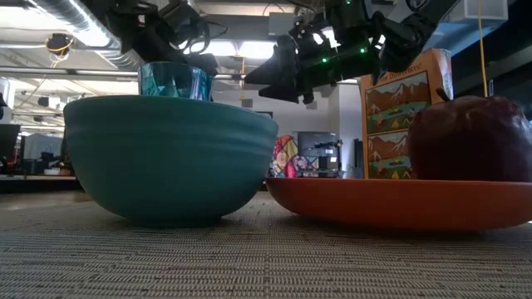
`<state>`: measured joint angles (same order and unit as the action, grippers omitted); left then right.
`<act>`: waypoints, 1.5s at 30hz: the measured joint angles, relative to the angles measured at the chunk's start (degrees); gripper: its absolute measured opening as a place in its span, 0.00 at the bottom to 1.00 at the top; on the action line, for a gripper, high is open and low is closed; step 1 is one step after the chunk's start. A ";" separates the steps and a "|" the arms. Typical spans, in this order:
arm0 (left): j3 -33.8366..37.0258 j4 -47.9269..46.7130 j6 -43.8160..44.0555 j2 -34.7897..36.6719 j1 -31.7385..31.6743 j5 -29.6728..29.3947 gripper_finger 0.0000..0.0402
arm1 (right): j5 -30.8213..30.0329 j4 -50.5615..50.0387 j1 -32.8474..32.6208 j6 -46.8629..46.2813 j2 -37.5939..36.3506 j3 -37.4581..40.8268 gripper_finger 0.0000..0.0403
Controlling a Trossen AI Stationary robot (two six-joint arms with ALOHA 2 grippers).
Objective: Arrange a breakfast setting
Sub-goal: Put the purple spoon on the top right of the table mat
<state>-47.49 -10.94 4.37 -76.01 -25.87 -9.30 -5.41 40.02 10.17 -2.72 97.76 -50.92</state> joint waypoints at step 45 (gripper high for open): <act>3.47 13.11 1.02 -1.92 1.06 -0.83 0.24 | 0.04 -1.13 -0.02 0.04 -0.02 -0.04 0.84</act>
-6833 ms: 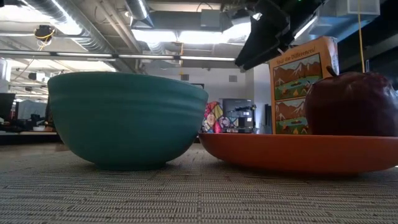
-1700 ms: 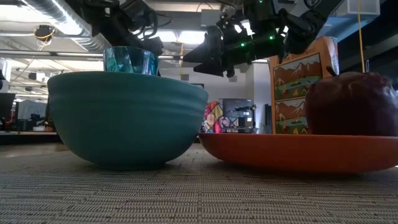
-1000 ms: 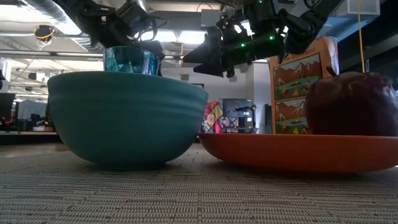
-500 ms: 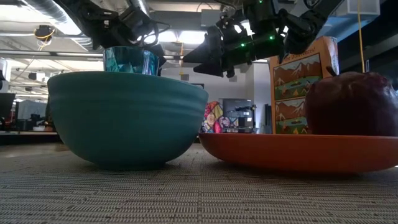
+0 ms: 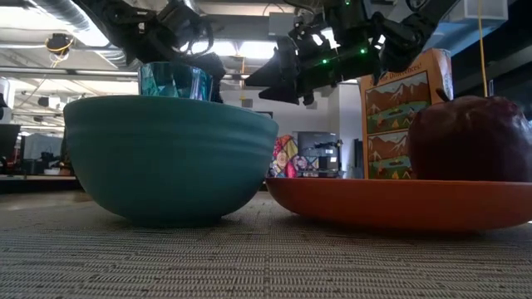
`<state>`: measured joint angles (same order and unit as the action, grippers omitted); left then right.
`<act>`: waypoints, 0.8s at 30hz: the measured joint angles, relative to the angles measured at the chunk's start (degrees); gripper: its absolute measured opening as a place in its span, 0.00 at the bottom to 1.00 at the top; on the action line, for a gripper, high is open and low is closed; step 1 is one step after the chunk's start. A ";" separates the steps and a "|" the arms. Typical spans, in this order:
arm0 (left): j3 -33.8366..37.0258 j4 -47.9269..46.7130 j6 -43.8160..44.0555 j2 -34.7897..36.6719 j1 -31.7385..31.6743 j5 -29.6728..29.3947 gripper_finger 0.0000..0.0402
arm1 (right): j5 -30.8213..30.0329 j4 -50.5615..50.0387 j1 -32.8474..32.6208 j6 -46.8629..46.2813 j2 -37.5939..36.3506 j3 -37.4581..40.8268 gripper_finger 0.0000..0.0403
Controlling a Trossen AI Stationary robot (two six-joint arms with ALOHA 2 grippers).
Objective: Arrange a breakfast setting
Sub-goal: Put the purple spoon on the top right of the table mat
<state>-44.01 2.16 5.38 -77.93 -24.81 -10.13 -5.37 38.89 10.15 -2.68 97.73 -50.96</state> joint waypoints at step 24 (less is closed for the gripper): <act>8.91 15.88 -3.74 -0.07 1.96 -6.84 0.49 | 0.04 0.47 -0.02 0.00 -0.02 0.00 0.84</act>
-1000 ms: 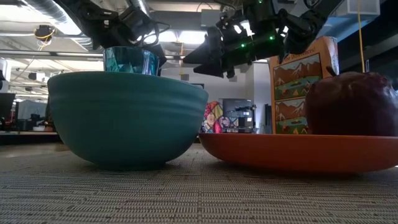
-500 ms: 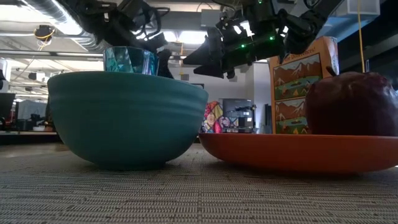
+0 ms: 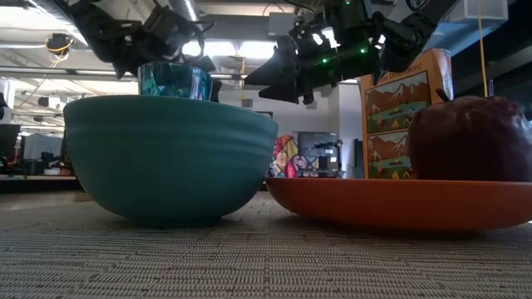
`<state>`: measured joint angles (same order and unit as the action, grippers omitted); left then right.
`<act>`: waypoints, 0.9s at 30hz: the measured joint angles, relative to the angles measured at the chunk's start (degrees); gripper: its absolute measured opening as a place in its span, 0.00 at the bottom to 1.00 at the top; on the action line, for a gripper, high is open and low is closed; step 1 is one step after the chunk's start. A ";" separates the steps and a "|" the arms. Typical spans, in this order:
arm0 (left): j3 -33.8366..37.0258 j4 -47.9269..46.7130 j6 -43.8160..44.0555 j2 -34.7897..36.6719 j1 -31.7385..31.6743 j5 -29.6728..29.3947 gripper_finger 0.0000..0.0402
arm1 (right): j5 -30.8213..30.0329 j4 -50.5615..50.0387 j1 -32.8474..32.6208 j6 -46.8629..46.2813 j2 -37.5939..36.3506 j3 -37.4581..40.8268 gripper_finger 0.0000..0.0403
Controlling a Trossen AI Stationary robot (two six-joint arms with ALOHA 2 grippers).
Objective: Arrange a breakfast setting
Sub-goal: Put the purple spoon on the top right of the table mat
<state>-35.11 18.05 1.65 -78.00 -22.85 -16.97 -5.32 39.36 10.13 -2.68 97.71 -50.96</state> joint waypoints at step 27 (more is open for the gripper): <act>0.89 2.77 -1.14 -0.48 -0.90 5.07 0.31 | 0.42 1.76 0.01 -0.11 -0.03 0.00 0.84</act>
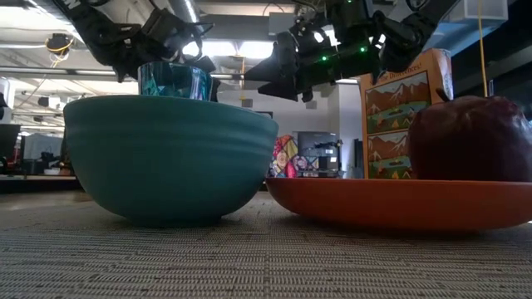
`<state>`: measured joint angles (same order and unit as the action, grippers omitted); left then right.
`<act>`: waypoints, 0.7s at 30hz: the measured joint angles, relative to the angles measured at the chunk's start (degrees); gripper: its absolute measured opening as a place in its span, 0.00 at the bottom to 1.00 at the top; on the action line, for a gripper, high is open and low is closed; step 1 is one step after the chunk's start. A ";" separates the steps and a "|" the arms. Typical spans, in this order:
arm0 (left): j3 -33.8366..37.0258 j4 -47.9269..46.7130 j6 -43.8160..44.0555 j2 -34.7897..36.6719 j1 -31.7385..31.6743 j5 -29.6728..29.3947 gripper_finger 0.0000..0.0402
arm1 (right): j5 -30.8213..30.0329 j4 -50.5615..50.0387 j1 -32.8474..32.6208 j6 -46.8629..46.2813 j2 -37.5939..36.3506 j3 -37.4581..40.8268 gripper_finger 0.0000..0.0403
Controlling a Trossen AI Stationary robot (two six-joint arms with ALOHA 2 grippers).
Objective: Arrange a breakfast setting
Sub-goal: Put the purple spoon on the top right of the table mat
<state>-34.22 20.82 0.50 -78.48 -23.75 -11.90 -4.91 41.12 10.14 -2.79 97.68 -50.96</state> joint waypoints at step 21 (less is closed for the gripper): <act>-0.02 8.44 1.91 -7.06 -1.41 2.66 0.22 | 0.00 0.62 -0.01 0.03 -0.02 0.00 0.84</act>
<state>-34.24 29.26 2.42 -85.54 -25.16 -9.23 -4.91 41.74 10.13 -2.76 97.67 -50.96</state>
